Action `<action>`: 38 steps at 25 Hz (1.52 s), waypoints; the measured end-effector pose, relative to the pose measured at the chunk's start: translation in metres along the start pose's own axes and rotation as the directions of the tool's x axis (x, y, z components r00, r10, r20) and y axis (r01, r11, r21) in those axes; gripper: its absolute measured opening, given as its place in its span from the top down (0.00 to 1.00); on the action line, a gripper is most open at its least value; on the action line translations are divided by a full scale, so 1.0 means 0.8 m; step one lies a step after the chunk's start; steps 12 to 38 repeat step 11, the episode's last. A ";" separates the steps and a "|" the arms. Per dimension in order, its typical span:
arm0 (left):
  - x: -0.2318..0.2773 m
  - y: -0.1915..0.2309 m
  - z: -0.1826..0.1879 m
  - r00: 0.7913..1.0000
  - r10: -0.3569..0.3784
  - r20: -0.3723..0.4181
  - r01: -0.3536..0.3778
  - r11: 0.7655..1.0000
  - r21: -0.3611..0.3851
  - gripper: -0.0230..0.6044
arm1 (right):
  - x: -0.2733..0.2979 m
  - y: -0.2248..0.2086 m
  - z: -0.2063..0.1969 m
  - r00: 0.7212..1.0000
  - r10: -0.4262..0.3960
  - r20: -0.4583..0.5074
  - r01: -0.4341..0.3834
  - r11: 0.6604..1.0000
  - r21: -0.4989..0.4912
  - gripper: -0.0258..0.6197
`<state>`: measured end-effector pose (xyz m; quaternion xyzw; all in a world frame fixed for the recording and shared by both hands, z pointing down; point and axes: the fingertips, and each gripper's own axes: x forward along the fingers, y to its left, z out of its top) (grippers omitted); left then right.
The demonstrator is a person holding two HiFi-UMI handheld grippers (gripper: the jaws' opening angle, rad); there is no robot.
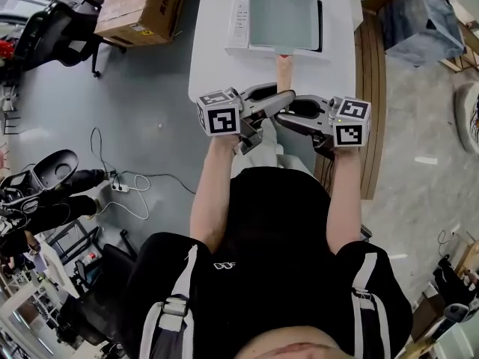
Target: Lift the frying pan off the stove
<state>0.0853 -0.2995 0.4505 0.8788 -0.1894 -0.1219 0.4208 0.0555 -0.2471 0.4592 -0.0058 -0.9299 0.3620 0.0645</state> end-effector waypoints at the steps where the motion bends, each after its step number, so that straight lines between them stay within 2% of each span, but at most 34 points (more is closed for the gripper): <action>1: 0.000 -0.001 -0.001 1.000 0.002 -0.002 -0.002 1.000 0.003 0.67 | 0.000 0.001 -0.001 1.000 0.002 0.003 -0.002 1.000 0.000 0.66; 5: 0.000 -0.002 -0.003 1.000 -0.002 -0.010 0.002 1.000 0.021 0.67 | -0.002 0.004 -0.001 1.000 0.005 0.010 -0.005 1.000 -0.008 0.66; 38: 0.009 -0.011 -0.005 1.000 -0.001 -0.015 0.001 1.000 0.009 0.67 | -0.012 0.007 -0.001 1.000 0.002 0.017 -0.002 1.000 -0.007 0.66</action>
